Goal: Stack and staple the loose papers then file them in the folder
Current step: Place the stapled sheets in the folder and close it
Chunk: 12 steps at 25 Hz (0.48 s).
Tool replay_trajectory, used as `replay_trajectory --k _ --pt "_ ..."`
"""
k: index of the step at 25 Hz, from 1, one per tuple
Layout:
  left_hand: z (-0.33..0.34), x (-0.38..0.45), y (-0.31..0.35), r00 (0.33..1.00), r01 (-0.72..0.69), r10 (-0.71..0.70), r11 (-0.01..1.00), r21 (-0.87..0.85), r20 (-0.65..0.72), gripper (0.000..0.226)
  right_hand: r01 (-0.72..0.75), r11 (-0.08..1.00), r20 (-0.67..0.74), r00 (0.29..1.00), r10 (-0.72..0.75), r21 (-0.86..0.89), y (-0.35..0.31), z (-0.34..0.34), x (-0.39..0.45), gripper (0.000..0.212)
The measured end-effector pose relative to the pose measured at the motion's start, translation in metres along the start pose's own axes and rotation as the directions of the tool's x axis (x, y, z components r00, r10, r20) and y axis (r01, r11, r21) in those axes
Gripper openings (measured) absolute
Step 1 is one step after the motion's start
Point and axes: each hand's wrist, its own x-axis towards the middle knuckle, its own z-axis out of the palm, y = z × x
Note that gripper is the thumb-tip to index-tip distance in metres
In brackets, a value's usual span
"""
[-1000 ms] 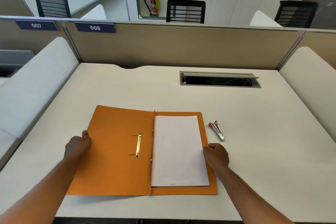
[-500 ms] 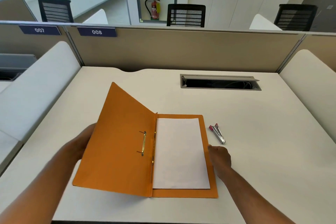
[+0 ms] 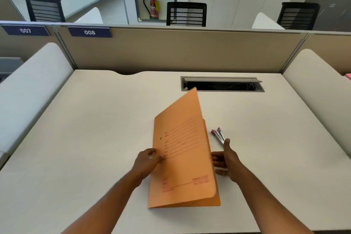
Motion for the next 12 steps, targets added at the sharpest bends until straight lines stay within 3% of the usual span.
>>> replay_trajectory --k 4,7,8,12 --pt "0.012 0.006 -0.002 0.996 0.018 -0.003 0.985 0.169 -0.092 0.064 -0.049 0.998 0.075 0.996 0.051 -0.028 -0.009 -0.010 0.002 0.094" --pt "0.018 0.006 0.001 0.992 0.046 -0.007 0.952 0.304 -0.126 0.063 0.003 0.995 0.071 0.997 0.004 -0.099 -0.010 -0.005 -0.003 0.059" --pt "0.019 0.005 0.001 0.991 0.055 -0.017 0.957 0.284 -0.132 0.061 0.045 0.992 0.053 0.998 -0.039 -0.121 -0.008 -0.002 -0.001 0.051" --pt "0.018 0.006 0.000 0.981 0.101 -0.092 0.994 0.044 -0.172 0.061 0.116 0.915 -0.131 0.975 -0.179 -0.385 0.003 0.015 0.008 0.055"
